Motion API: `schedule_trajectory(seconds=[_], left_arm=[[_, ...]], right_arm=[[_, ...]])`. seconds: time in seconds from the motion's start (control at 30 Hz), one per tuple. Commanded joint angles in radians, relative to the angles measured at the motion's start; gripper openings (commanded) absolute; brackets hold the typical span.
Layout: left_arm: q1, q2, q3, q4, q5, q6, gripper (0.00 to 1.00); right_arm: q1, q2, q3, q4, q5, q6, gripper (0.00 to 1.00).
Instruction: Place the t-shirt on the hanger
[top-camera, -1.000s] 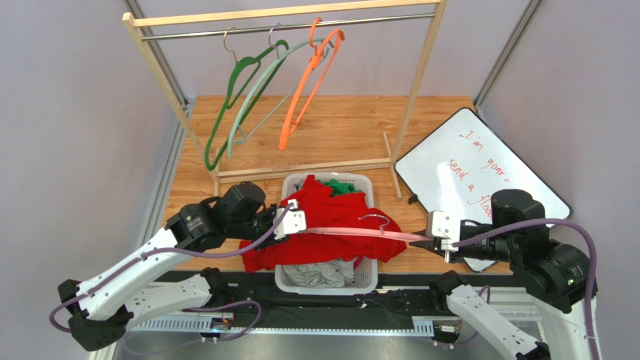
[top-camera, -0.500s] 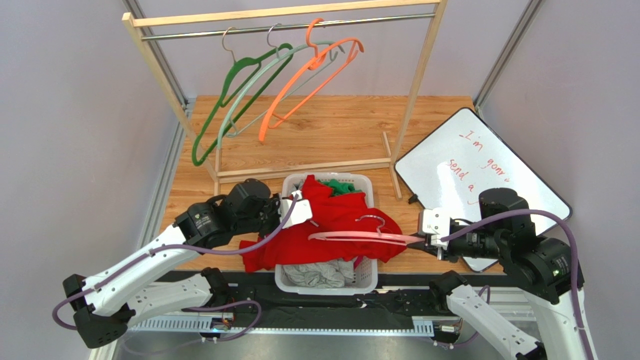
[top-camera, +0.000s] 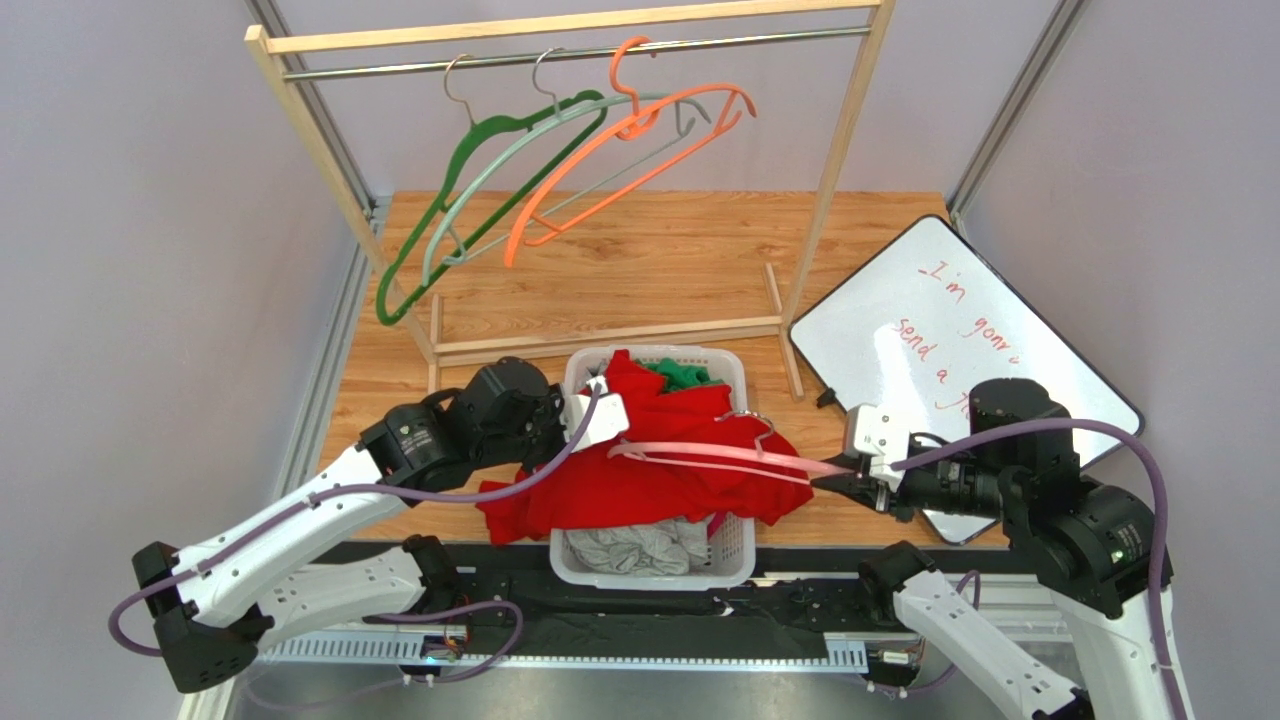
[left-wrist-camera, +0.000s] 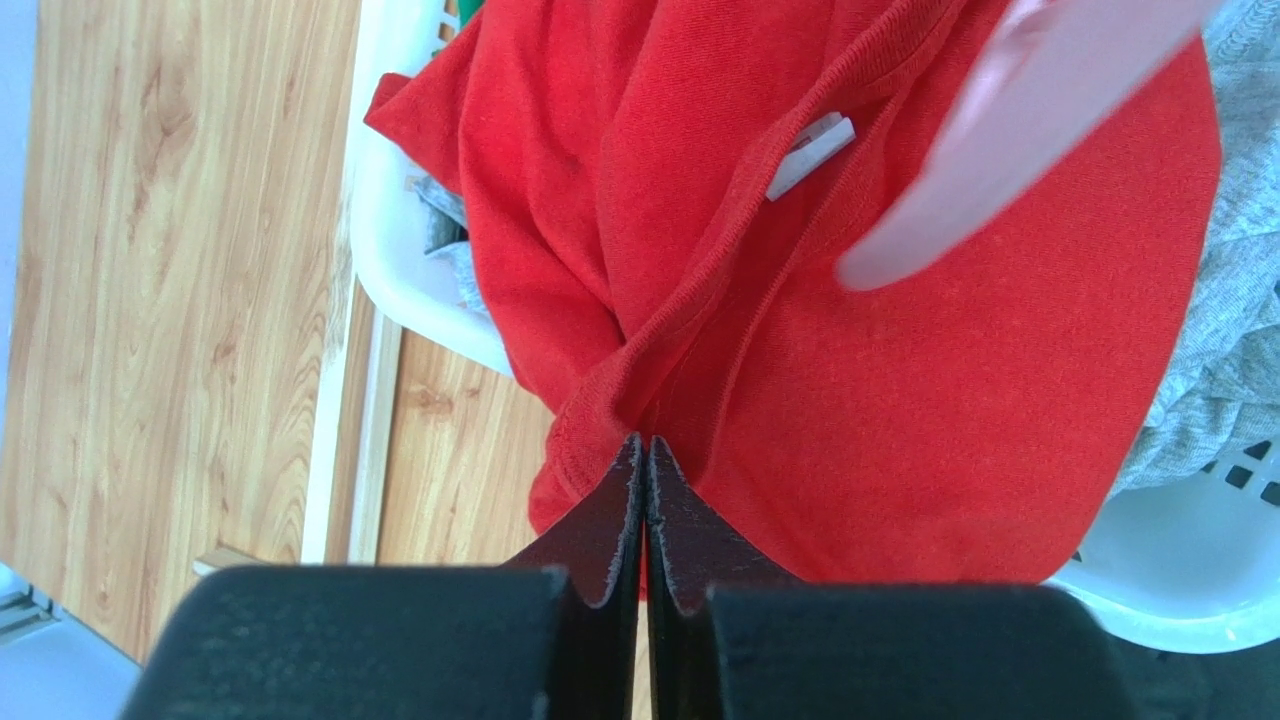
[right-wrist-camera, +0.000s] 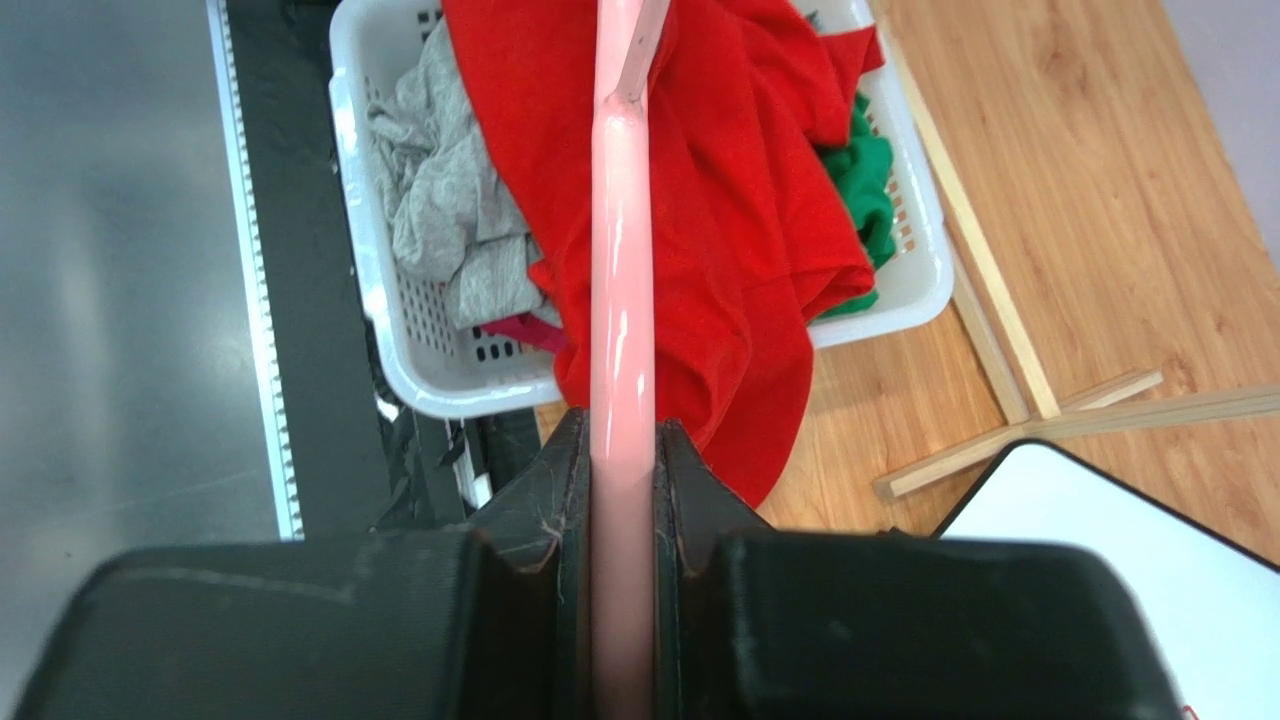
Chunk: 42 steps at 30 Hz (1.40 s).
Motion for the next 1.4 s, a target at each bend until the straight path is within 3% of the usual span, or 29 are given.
schedule_trajectory(seconds=[0.0, 0.33, 0.7, 0.77, 0.9, 0.93, 1.37], left_arm=[[-0.003, -0.022, 0.04, -0.008, 0.013, -0.029, 0.0], [-0.003, -0.017, 0.109, -0.053, 0.047, -0.049, 0.0], [-0.001, 0.01, 0.159, -0.092, 0.063, -0.067, 0.0], [-0.001, 0.02, 0.149, -0.1, 0.071, -0.07, 0.05], [-0.001, 0.02, 0.117, -0.077, 0.068, -0.066, 0.37], [-0.001, 0.018, 0.111, -0.068, 0.06, -0.063, 0.4], [-0.001, 0.059, 0.056, 0.058, -0.059, -0.037, 0.57]], right_arm=[[-0.001, 0.004, -0.01, 0.178, -0.029, 0.11, 0.0], [-0.002, 0.029, -0.077, 0.322, -0.063, 0.167, 0.0], [-0.001, 0.038, -0.097, 0.313, -0.083, 0.135, 0.0], [-0.002, 0.029, -0.102, 0.295, -0.069, 0.118, 0.0], [-0.001, 0.017, -0.122, 0.284, -0.031, 0.106, 0.0], [-0.001, 0.013, -0.126, 0.282, -0.021, 0.103, 0.0], [-0.001, -0.016, -0.157, 0.27, 0.0, 0.12, 0.0]])
